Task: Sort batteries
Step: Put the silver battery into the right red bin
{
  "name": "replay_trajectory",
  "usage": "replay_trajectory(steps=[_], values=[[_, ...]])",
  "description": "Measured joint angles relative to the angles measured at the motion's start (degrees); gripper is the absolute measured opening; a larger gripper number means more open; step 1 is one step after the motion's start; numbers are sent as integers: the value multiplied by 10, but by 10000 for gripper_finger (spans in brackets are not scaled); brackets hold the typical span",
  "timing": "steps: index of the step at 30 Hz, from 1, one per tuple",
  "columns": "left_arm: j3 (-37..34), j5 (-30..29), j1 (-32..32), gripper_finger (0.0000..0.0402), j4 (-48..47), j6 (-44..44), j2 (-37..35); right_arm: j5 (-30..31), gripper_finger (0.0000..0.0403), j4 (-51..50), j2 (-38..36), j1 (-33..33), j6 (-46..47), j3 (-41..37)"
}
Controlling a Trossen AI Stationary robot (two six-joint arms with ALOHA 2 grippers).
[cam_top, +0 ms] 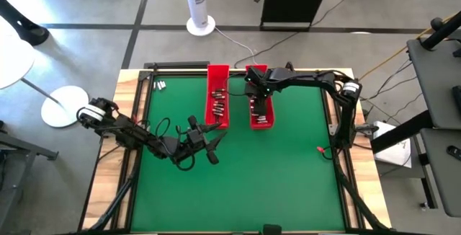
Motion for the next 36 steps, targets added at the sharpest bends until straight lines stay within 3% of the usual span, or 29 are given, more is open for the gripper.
replay_trajectory(steps=[4,8,14,19,28,33,36], values=[[0,0,0,154,0,0,0,-2,157,-88,-7,18,-17,25],[0,0,0,154,0,4,0,-8,173,-145,-8,41,24,35],[0,0,0,154,0,4,0,-88,187,-127,-8,79,112,36],[0,44,-2,154,1,14,0,-90,188,-90,-9,101,165,36],[0,39,-3,154,-5,-5,-8,-90,176,-56,-11,105,186,44],[0,-36,0,154,-40,-38,-12,-80,178,-84,-35,109,192,70],[0,-56,3,154,-102,-69,-37,-17,173,-134,-71,123,193,85]])
